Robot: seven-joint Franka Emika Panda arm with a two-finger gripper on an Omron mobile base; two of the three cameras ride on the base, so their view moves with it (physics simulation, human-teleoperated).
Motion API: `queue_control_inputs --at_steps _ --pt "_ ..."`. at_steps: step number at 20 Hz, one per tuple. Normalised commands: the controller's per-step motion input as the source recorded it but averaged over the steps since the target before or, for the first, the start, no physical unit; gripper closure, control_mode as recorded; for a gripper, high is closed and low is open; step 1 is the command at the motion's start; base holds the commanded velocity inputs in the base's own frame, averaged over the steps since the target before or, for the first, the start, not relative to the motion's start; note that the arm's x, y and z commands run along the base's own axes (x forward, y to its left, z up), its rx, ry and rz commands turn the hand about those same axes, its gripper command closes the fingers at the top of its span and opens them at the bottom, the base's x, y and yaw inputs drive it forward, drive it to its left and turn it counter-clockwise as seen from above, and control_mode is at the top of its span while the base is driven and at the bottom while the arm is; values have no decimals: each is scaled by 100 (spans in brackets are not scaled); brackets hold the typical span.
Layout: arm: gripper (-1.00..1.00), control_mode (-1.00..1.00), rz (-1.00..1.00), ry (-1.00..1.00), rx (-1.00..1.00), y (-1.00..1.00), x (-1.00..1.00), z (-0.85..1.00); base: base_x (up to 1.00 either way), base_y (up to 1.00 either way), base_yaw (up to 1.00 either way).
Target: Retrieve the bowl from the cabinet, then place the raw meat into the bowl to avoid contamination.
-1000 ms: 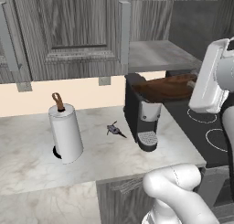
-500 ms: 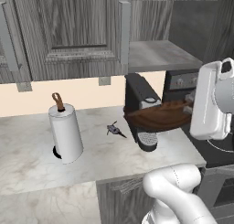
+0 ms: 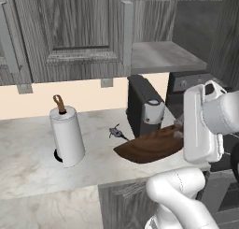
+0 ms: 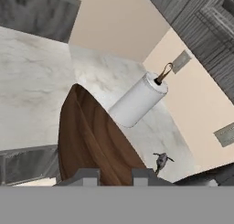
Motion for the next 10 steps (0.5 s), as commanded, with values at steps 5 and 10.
queue_control_inputs --at_steps 5,10 --pt "100 -100 7 10 0 28 0 -37 0 0 0" --pt "100 -100 4 6 0 13 5 -31 0 0 0"
